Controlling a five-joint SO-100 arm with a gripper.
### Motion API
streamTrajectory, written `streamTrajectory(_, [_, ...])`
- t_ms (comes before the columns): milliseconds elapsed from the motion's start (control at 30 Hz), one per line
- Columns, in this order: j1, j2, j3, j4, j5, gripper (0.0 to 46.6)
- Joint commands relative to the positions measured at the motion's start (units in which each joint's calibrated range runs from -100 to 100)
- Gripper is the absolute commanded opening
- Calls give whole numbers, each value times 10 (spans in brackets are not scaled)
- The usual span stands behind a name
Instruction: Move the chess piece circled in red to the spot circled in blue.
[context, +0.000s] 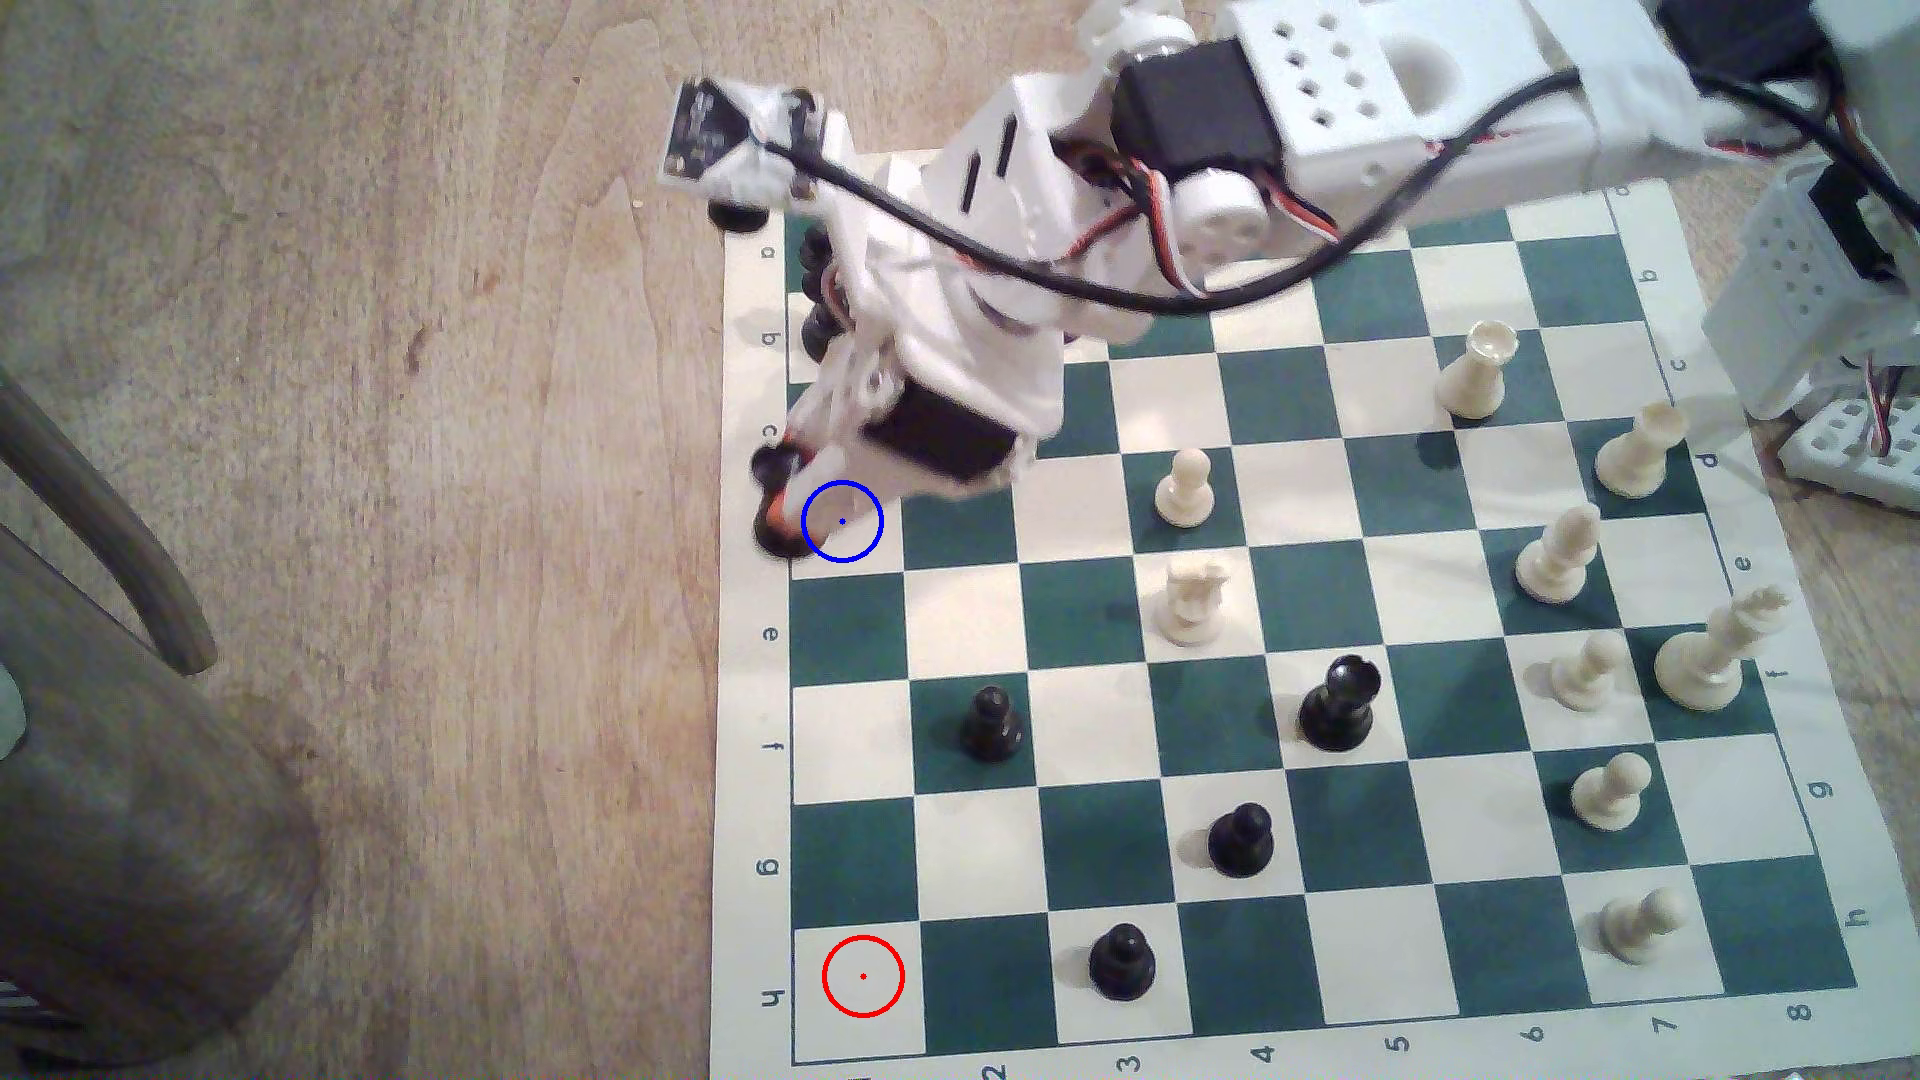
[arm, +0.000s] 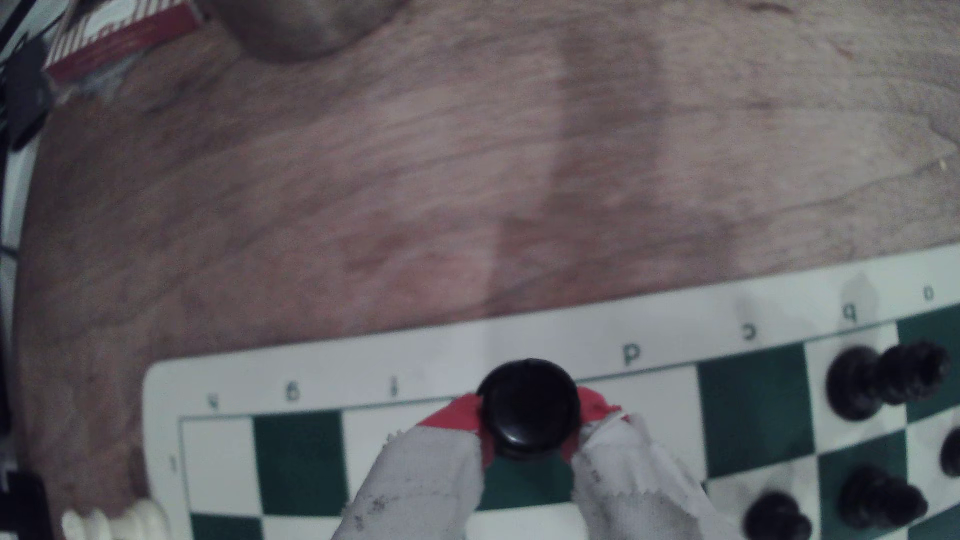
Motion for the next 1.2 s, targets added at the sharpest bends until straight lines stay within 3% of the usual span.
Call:
streamTrajectory(0, [23, -109, 60, -42, 6, 3])
streamTrajectory(267, [35, -112, 127, -76, 8, 3])
streamTrajectory(1167, [28, -10, 120, -107, 16, 3])
